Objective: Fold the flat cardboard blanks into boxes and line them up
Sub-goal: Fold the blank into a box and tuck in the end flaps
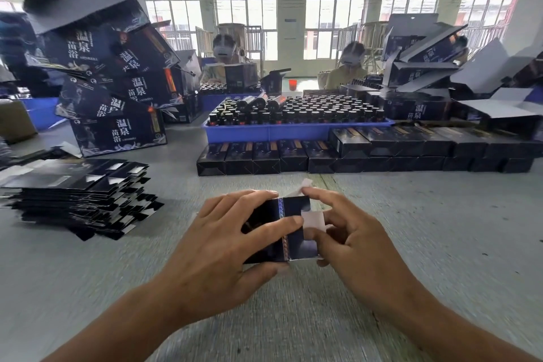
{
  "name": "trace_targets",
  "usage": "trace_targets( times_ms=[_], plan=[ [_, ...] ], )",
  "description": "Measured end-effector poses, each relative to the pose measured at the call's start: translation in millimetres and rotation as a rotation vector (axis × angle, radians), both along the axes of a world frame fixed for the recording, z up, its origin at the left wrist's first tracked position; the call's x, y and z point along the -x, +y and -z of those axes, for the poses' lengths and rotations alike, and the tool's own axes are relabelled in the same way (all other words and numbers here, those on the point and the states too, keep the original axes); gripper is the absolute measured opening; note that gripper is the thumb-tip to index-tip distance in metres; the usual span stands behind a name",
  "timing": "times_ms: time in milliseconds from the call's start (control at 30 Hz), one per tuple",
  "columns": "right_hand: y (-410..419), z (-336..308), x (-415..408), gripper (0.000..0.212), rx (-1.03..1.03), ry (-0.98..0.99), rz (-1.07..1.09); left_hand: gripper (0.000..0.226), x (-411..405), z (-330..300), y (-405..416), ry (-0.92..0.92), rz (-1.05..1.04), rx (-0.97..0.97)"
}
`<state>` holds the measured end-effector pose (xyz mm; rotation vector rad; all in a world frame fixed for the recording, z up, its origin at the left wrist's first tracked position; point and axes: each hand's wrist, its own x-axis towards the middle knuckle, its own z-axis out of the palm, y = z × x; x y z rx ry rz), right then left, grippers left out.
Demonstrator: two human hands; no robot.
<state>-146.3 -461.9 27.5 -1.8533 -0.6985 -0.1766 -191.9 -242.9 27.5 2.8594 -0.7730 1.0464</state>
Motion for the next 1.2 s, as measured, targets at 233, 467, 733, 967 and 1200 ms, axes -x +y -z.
trace_targets(
  times_ms=[233,467,733,967,1200],
  plan=[
    [0.9,0.9,1.9,0.06,-0.017,-0.012,0.013,0.059,0.4,-1.6,1.1,0.011,-0.024,0.021],
    [1.3,1.8,2.9,0.058,-0.03,-0.019,0.064,0.055,-0.4,-1.4,0.8,0.025,0.032,0.066],
    [-0.2,1.5,5.7,0.055,0.052,-0.12,0.07,0.062,0.1,-1.1,-0.6,0.004,0.029,0.045],
    [-1.2,2.5,5.4,0.043,0.086,-0.145,0.09,0.058,1.1,-1.9,-3.0,0.001,0.019,0.049],
    [-2.2,1.0,5.0,0.045,0.121,-0.065,0.04,0.057,-0.5,-0.9,-0.4,0.004,-0.013,0.0]
  ],
)
